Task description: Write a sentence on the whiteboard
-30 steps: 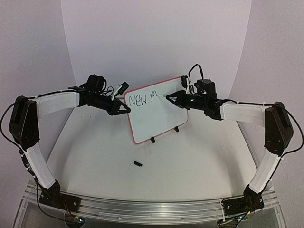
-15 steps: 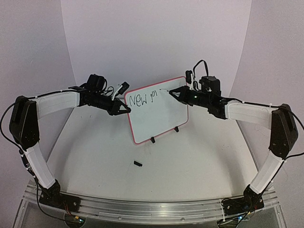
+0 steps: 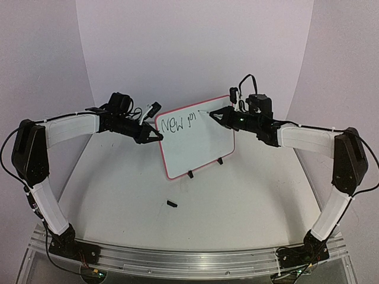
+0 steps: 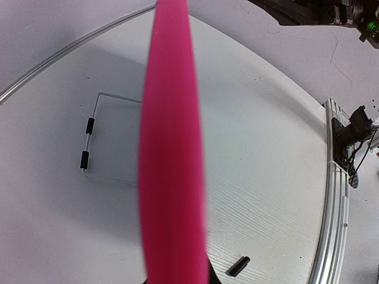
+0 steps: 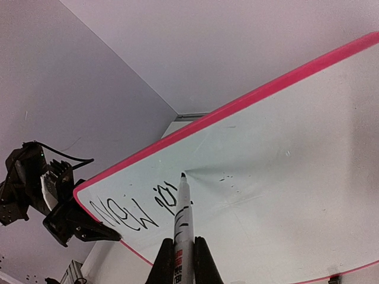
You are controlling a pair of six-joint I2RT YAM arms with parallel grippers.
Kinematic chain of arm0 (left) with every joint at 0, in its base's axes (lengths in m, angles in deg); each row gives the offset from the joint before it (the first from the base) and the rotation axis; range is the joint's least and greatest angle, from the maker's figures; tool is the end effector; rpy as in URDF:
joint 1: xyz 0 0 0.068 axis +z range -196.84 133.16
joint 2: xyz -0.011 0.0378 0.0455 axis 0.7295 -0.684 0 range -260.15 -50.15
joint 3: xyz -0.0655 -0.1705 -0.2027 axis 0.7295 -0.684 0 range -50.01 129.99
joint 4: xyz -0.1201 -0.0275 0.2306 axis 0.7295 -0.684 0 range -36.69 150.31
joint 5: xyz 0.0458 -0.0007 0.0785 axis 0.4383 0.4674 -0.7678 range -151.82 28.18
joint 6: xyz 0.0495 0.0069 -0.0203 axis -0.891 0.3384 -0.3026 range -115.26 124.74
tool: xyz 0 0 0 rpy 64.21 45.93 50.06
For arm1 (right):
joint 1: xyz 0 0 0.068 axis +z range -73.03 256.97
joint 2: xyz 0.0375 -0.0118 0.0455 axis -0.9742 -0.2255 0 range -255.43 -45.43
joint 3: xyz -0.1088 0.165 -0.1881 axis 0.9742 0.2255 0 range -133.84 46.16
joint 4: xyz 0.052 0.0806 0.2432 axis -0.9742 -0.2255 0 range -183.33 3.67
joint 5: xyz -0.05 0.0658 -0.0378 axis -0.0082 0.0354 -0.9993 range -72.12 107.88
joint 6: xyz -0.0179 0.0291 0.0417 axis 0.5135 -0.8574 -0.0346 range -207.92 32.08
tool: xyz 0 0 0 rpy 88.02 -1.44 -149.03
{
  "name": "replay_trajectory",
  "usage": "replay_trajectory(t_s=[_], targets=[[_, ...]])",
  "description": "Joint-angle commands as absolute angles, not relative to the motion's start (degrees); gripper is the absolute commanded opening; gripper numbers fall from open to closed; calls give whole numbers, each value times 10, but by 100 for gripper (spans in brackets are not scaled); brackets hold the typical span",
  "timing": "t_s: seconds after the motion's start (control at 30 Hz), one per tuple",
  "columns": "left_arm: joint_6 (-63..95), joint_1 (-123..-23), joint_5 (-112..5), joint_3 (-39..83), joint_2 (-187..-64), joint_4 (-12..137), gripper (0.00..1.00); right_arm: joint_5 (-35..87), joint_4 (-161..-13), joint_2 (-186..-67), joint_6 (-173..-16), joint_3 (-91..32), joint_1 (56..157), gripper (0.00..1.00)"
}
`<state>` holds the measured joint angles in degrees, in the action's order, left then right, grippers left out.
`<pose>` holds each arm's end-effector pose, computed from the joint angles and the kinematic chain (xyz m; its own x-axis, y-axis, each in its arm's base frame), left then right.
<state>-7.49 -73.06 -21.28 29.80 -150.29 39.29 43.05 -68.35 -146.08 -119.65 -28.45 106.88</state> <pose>0.3423 -0.1944 0.2777 -0.4155 0.3840 -0.8246 0.8814 0.3939 -0.2607 0.3567 0.2228 0.3045 -0.5328 0.2426 -0.8107 -0.6304 0.5254 0.5715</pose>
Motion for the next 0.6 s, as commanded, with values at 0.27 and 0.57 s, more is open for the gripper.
replay_trajectory(t_s=[0.27,0.57], targets=[[-93,-744,-217,302,-1512,333,0,446,-666,-1480,-1199,-302,1066,0],[-93,-744,-217,302,-1512,333,0,462,-666,-1477,-1204,-276,1066,0]])
